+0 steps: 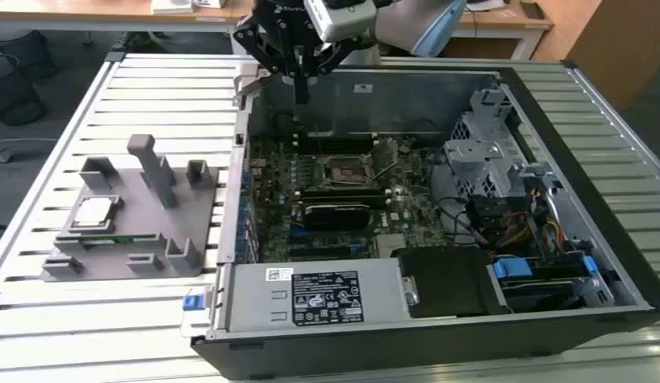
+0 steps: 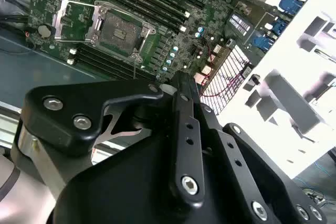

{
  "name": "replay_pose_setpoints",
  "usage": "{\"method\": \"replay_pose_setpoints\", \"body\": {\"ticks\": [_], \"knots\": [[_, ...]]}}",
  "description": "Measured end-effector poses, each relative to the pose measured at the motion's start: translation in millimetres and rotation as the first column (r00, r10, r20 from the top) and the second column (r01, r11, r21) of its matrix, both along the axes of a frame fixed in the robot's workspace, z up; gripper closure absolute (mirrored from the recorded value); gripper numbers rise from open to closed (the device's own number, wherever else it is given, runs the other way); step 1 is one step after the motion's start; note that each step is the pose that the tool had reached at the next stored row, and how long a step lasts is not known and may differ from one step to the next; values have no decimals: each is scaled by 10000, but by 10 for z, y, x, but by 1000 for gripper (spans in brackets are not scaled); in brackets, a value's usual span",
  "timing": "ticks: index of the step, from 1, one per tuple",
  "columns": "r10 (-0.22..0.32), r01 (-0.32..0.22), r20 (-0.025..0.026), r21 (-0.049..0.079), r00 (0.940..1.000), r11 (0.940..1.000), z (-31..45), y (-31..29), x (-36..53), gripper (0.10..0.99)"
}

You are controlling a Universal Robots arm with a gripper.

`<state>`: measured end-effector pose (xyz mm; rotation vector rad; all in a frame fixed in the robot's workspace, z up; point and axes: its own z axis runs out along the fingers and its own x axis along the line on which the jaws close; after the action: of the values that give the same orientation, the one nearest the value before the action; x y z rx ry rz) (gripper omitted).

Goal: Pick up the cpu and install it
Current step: 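Reach for the cpu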

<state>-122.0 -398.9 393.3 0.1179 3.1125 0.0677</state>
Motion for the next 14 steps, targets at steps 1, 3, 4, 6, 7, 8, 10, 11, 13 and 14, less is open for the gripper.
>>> {"method": "replay_pose_setpoints", "body": {"ticks": [1, 3, 4, 6, 7, 8, 10, 11, 13, 14], "knots": [[0, 0, 0, 0, 10000, 10000, 0, 0, 0, 980], [0, 0, 0, 0, 10000, 10000, 0, 0, 0, 980], [-1, 1, 1, 0, 10000, 10000, 0, 0, -2, 980], [-1, 1, 1, 1, 10000, 10000, -1, 0, -14, 980], [0, 0, 1, 1, 10000, 10000, -1, 0, -21, 980], [-1, 1, 0, 0, 10000, 10000, -1, 0, -29, 980], [0, 0, 0, 0, 10000, 10000, -2, 0, -43, 980], [0, 0, 1, 0, 10000, 10000, -2, 0, -50, 980], [0, 0, 0, -1, 10000, 10000, -2, 0, -60, 980], [1, -1, -1, -1, 10000, 10000, -3, 0, -61, 980]]}}
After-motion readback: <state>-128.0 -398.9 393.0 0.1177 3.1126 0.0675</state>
